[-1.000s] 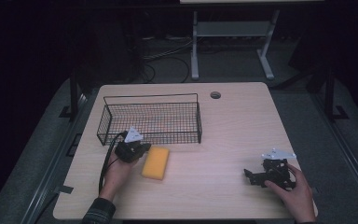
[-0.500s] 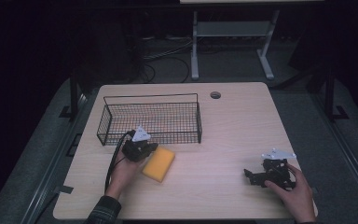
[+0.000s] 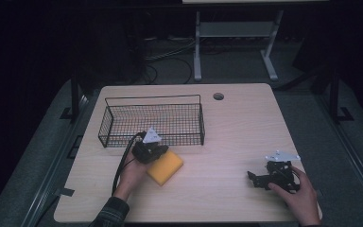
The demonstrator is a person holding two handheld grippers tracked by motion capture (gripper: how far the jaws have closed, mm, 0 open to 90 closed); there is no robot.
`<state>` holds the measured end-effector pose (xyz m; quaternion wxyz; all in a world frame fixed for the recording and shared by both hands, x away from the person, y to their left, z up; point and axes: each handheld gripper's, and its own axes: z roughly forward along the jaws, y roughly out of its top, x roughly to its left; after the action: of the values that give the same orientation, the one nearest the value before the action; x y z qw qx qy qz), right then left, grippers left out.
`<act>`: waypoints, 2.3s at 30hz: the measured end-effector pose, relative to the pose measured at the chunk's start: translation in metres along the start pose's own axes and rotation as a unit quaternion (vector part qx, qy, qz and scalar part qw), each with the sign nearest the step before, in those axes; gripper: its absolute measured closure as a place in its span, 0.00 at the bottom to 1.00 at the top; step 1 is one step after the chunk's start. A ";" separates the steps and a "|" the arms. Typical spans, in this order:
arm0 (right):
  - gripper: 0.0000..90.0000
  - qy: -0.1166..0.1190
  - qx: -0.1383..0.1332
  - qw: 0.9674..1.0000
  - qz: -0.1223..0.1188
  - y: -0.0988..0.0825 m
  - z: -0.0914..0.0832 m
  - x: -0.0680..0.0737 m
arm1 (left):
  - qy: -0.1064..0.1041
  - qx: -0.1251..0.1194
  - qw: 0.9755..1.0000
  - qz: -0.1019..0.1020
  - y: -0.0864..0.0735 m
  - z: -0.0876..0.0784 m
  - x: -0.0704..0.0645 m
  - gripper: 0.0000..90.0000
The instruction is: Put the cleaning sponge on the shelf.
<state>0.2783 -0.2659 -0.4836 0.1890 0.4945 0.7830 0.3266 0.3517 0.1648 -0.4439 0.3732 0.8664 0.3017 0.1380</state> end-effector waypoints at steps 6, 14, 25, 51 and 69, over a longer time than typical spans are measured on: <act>0.00 0.000 0.000 1.000 0.000 0.000 0.000 0.000 | -0.005 0.012 1.000 -0.010 0.001 -0.007 0.005 0.92; 0.00 0.000 -0.001 1.000 0.000 0.000 0.000 0.000 | -0.010 0.023 0.999 -0.033 0.001 -0.020 0.011 0.79; 0.00 0.000 0.000 1.000 0.000 0.000 0.000 0.000 | -0.018 0.042 0.997 -0.055 0.002 -0.032 0.012 0.61; 0.00 0.000 0.000 1.000 0.000 0.000 0.000 0.000 | -0.035 0.115 0.992 -0.048 0.005 -0.036 -0.008 0.14; 0.00 0.001 0.000 1.000 0.000 0.000 0.000 0.000 | -0.029 0.151 0.988 -0.017 0.014 -0.016 -0.036 0.00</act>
<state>0.2786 -0.2658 -0.4835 0.1881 0.4944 0.7833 0.3267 0.3217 0.1438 -0.4231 0.2488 0.9111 0.3232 0.0588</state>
